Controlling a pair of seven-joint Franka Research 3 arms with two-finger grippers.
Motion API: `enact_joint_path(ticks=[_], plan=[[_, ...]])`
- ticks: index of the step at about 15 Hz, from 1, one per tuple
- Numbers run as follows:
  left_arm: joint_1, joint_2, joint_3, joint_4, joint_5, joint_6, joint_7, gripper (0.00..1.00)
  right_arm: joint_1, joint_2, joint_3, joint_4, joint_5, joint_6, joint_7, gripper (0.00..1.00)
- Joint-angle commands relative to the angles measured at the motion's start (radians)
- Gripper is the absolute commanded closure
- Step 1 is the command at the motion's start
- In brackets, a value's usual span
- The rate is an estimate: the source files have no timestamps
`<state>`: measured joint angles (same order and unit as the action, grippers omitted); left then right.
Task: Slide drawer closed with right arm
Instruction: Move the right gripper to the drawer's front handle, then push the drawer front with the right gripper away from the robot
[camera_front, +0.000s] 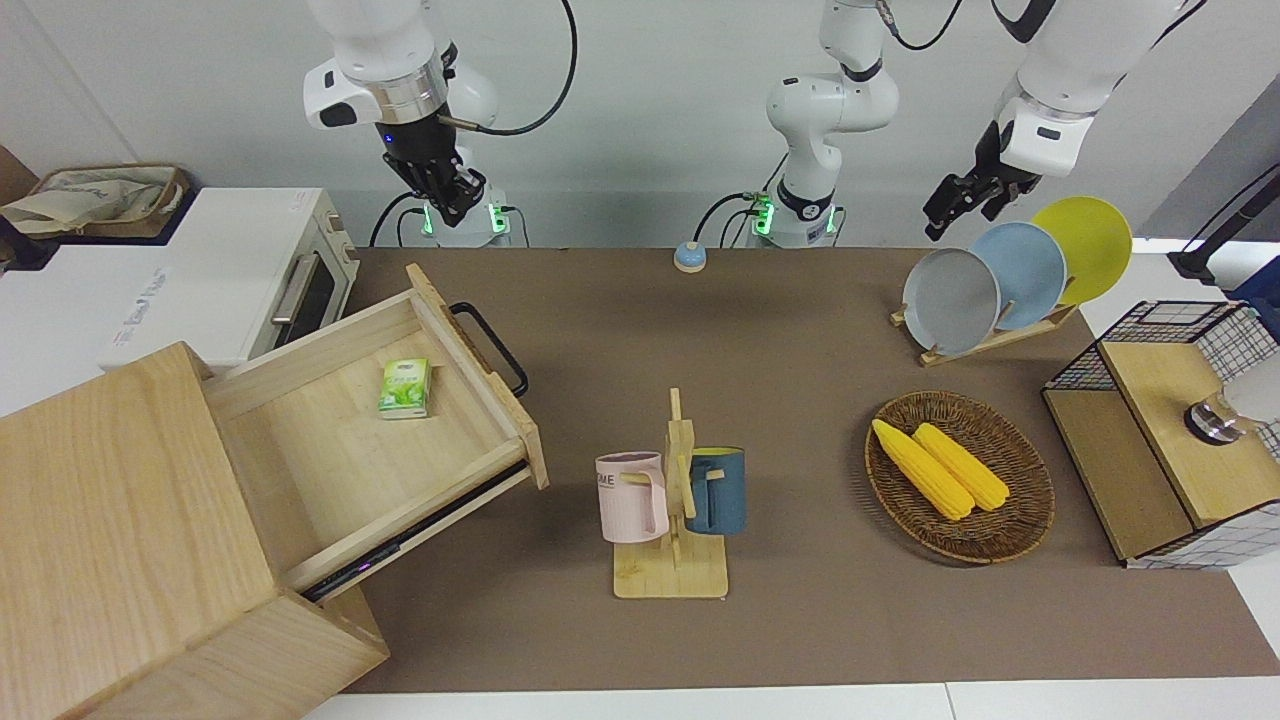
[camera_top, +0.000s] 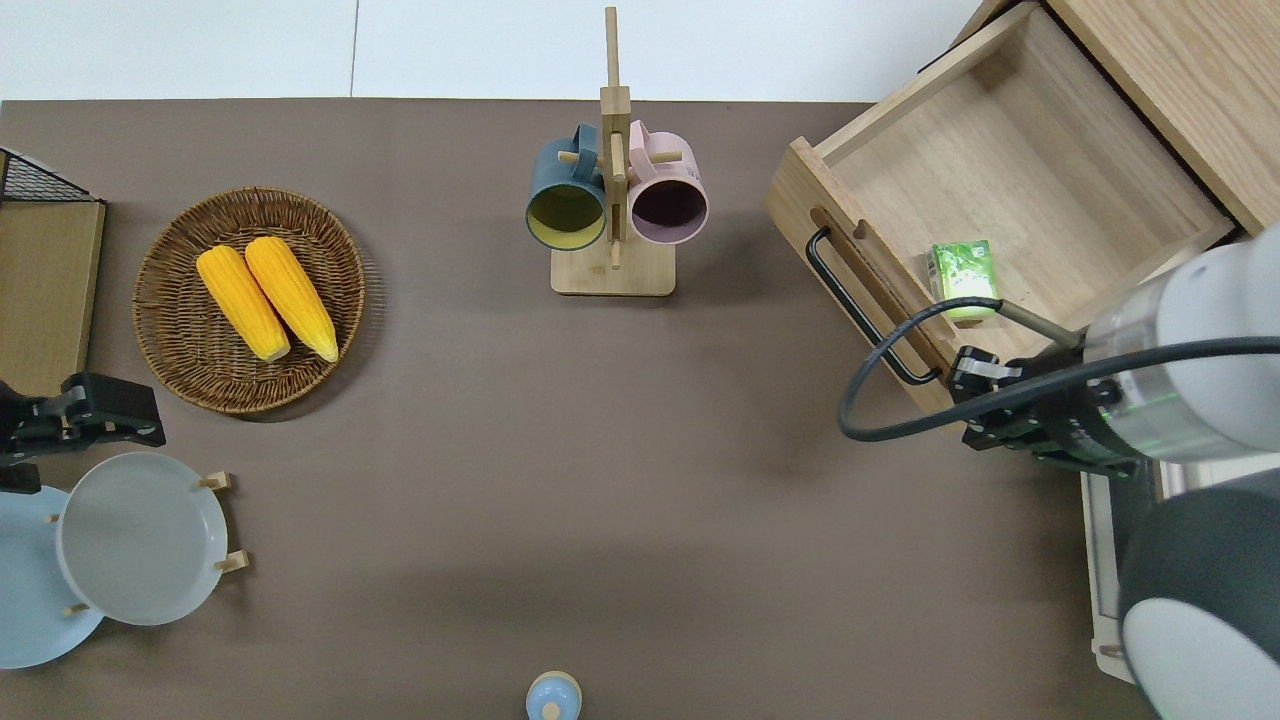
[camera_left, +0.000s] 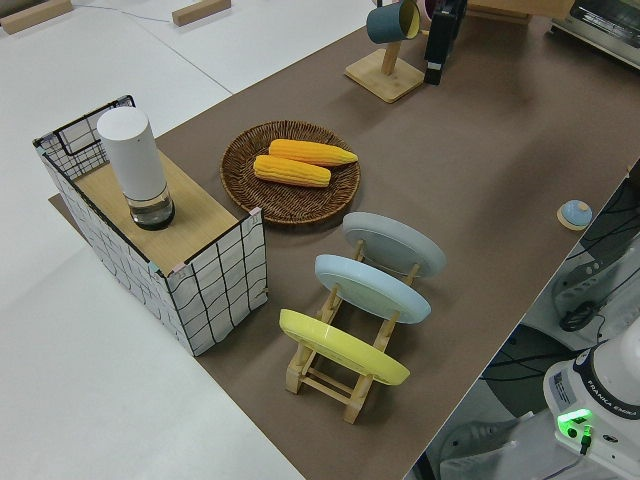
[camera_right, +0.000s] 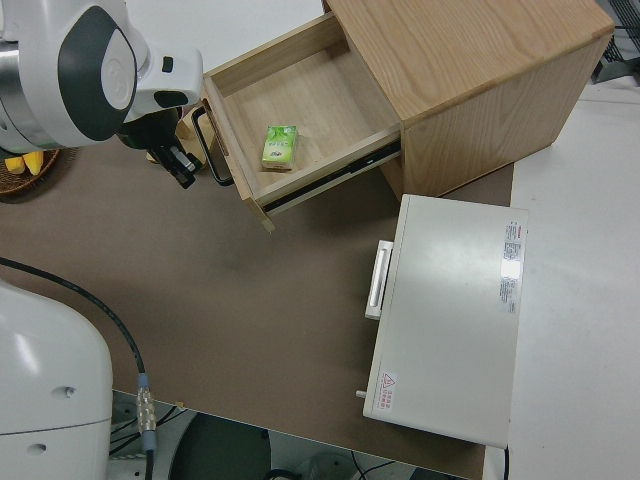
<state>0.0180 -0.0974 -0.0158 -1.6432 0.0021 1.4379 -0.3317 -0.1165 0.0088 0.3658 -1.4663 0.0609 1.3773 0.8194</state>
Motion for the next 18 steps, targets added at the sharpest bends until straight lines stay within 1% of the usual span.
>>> enact_joint_path(ticks=[1,3,4,6,8,9,14,17,18], plan=[[-0.004,-0.008,0.005,0.0,-0.004,-0.002,0.01,0.01,0.044,0.0,0.007,-0.048,0.028,0.043,0.137,1.0],[-0.004,-0.008,0.005,0.0,-0.004,-0.002,0.01,0.01,0.069,0.0,0.012,-0.091,0.023,0.113,0.233,1.0],[-0.004,-0.008,0.005,0.0,-0.004,-0.002,0.01,0.01,0.075,0.0,0.013,-0.109,0.022,0.141,0.256,1.0],[-0.004,-0.008,0.005,0.0,-0.004,-0.002,0.01,0.01,0.09,0.0,0.013,-0.147,0.019,0.17,0.268,1.0],[-0.004,-0.008,0.005,0.0,-0.004,-0.002,0.01,0.01,0.112,0.002,0.012,-0.202,0.008,0.245,0.331,1.0],[-0.004,-0.008,0.005,0.0,-0.004,-0.002,0.01,0.01,0.115,0.003,0.013,-0.218,0.007,0.273,0.346,1.0],[-0.004,-0.008,0.005,0.0,-0.004,-0.002,0.01,0.01,0.121,0.03,0.007,-0.246,0.007,0.351,0.348,1.0],[-0.004,-0.008,0.005,0.0,-0.004,-0.002,0.01,0.01,0.121,0.054,0.002,-0.247,0.004,0.39,0.348,1.0],[-0.004,-0.008,0.005,0.0,-0.004,-0.002,0.01,0.01,0.123,0.074,0.004,-0.249,-0.001,0.41,0.35,1.0]])
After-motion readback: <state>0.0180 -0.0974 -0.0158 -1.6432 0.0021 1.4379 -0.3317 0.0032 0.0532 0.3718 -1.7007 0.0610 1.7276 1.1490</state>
